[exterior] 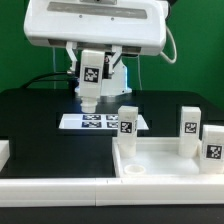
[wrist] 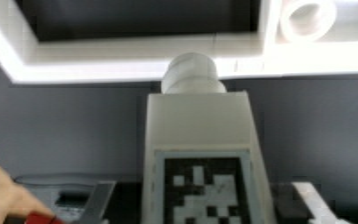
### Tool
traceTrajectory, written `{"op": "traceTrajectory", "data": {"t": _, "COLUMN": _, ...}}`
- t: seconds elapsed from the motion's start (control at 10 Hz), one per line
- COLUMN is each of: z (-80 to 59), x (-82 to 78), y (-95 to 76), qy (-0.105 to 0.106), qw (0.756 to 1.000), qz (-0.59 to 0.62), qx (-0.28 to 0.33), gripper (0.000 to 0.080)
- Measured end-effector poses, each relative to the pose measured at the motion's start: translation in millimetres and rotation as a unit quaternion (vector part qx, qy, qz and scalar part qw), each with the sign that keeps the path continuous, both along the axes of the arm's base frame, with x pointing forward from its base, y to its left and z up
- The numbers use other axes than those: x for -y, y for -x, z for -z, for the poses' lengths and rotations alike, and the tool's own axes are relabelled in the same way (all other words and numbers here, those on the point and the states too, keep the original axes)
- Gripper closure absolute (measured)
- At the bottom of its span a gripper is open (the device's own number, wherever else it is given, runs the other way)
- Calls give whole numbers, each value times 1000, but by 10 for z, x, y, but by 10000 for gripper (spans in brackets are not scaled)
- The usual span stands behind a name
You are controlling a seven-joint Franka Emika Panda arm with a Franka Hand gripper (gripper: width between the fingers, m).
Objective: Assemble square table
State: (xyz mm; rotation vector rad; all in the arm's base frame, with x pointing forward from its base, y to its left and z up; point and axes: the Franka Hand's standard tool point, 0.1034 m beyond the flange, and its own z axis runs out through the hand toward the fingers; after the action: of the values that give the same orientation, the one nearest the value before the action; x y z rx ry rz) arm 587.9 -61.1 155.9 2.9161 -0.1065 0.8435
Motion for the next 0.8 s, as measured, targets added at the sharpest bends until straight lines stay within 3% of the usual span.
{"op": "traceTrajectory", "data": {"t": 0.3, "z": 66, "x": -35, "y": 4, "qy": 0, "qw": 1000, "qz": -1, "qx": -3, "gripper": 516}}
{"op": "traceTrajectory", "data": {"t": 0.5, "z": 87, "x": -304, "y": -241, "qy": -14, "qw": 1000, "qz": -12, "qx": -2, "gripper": 516}}
{"op": "traceTrajectory", "data": {"t": 0.6, "z": 132, "x": -542, "y": -380, "qy": -37, "qw": 999, "qz": -1, "qx": -4, "gripper": 516}}
{"op": "traceTrajectory", "data": {"t": 0.7, "z": 181, "x": -704, "y": -430, "qy": -42, "qw": 999, "qz": -6, "qx": -7, "gripper": 516}}
{"op": "traceTrajectory", "data": {"t": 0.8, "z": 182, "x": -689, "y": -429, "qy": -38, "qw": 999, "qz": -11, "qx": -7, "gripper": 516}}
